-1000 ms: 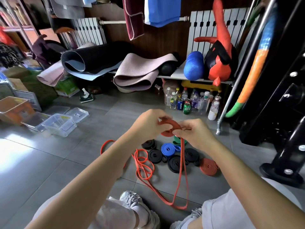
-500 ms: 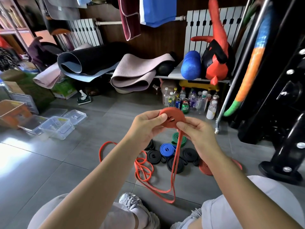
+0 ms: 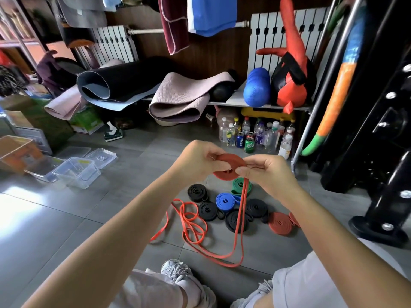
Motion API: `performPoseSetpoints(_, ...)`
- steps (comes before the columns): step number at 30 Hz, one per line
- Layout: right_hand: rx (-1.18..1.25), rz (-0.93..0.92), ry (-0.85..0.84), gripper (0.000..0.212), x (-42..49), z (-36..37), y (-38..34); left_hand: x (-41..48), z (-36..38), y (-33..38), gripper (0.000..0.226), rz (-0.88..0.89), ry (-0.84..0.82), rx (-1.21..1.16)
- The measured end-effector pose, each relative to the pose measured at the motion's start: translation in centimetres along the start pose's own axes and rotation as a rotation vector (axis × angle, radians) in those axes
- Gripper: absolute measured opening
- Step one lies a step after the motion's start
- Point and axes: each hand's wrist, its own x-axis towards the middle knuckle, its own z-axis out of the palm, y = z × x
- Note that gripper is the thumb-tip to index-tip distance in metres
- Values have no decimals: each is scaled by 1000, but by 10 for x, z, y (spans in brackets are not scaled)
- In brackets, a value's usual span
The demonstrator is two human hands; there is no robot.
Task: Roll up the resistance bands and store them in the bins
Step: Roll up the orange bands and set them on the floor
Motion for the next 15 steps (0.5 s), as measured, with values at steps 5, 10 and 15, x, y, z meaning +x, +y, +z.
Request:
performPoseSetpoints(5,109,6,97,23,-4,4,5,-5,9,-4,17,-126,77,-670)
performPoseSetpoints(10,339,27,169,22,-5,11,8,-9,30,-5,37,-214,52,-1083)
performPoseSetpoints(15,74,9,138,30,-1,-1,10,-6,25,-4,24,-141,76,-555)
